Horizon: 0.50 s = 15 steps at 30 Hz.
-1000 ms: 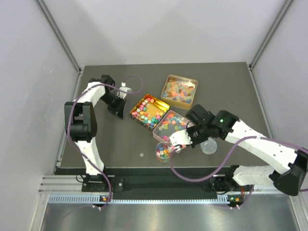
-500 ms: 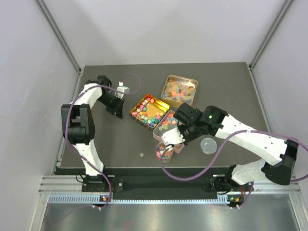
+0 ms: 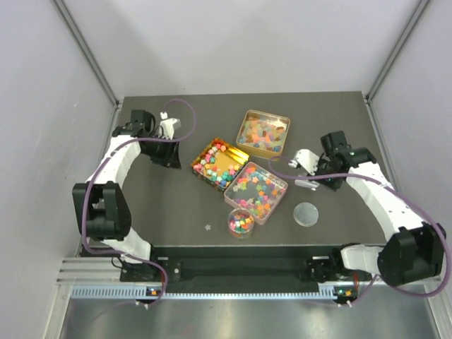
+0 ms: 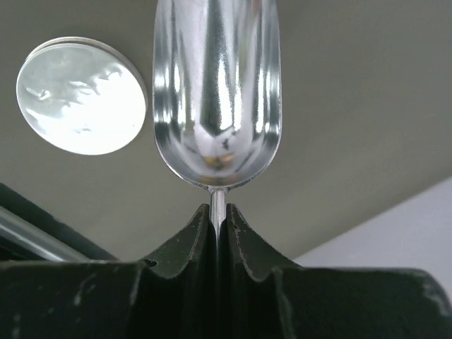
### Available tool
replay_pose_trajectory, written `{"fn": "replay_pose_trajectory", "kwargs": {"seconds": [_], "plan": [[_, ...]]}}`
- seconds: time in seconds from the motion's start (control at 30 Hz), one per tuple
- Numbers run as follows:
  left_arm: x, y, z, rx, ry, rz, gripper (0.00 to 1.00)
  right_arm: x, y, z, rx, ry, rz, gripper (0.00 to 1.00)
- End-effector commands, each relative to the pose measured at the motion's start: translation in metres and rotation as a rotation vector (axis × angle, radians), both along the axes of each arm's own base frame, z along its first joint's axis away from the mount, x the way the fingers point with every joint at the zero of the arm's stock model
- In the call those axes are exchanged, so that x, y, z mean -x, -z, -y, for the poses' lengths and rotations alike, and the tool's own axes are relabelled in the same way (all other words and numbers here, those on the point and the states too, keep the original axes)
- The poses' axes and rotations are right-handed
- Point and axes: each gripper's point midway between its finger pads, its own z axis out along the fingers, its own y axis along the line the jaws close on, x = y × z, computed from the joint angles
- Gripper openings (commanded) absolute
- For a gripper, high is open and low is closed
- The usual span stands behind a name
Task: Pack the candies
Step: Place the spatula at the center of the board.
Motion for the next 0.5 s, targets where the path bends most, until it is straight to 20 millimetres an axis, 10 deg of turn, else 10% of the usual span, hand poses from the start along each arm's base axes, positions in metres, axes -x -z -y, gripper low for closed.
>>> {"fn": "replay_pose_trajectory", "kwargs": {"seconds": [0.0, 0.27, 0.47], "plan": [[-0.014, -0.006, 0.014, 0.100, -0.099, 0.008, 0.54, -0.011, 0.031, -0.002, -0.146, 0.118, 0.037, 0.00], [-0.002, 0.011, 0.009, 0.024, -0.068, -0.079, 0.52, -0.071, 0.062, 0.023, -0.277, 0.401, 0.016, 0.00], [0.023, 0.044, 0.012, 0.006, -0.039, -0.163, 0.50, -0.076, 0.085, 0.055, -0.275, 0.492, -0.038, 0.00]]}}
